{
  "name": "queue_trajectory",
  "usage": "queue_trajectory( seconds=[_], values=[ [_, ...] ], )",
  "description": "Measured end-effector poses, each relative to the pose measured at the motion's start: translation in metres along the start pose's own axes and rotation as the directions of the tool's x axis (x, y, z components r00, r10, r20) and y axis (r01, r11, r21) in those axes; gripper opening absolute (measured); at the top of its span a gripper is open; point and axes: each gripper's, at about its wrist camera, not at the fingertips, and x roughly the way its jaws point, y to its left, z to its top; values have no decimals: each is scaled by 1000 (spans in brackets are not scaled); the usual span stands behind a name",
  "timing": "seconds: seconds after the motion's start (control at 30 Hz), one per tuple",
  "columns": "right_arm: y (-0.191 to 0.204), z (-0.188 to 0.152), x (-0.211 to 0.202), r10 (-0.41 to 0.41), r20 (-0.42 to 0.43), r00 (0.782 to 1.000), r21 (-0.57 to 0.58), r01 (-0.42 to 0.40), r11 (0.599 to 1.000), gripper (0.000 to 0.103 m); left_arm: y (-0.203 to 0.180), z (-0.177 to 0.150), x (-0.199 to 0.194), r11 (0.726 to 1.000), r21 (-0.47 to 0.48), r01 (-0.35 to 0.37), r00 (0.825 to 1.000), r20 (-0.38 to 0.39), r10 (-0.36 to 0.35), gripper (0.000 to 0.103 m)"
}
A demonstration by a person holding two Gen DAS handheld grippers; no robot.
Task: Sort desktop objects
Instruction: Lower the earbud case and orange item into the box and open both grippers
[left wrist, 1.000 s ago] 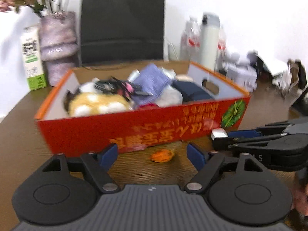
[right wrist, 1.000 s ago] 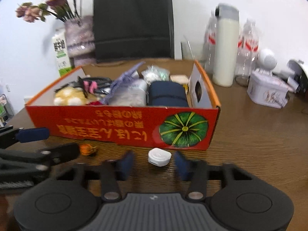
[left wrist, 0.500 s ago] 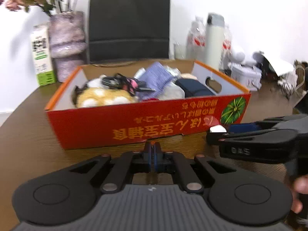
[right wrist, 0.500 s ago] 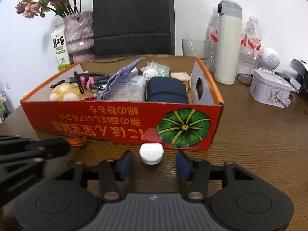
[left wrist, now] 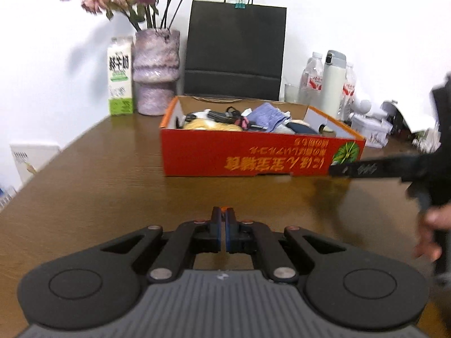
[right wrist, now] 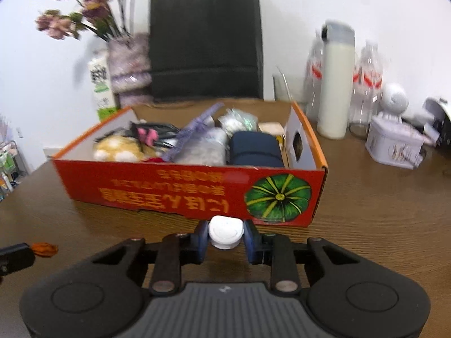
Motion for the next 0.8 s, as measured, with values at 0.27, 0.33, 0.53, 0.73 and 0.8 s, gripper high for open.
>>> queue_trajectory(
  seconds=[0.27,0.33,0.53,0.73,0.8],
  values=[
    [28,-34,-69,48,35,998,-25,-47,999,25,2,-15,-27,999,0,35,999,-2,-35,3],
    [29,-42,-85,63,35,997,-4,-63,998,25,1,-17,-35,999,-10,51,999,0,-51,3],
    [36,-61,-133,85,49,995,13,-86,996,25,-9,-18,-70,996,4,85,996,28,-85,3],
    [49,-79,-171,132,63,989,9,-133,991,25,-18,-18,-106,995,17,95,992,76,-96,3],
    [52,-80,-182,133,76,988,2,-133,991,25,-18,-17,-118,995,9,99,991,94,-99,3]
  ],
)
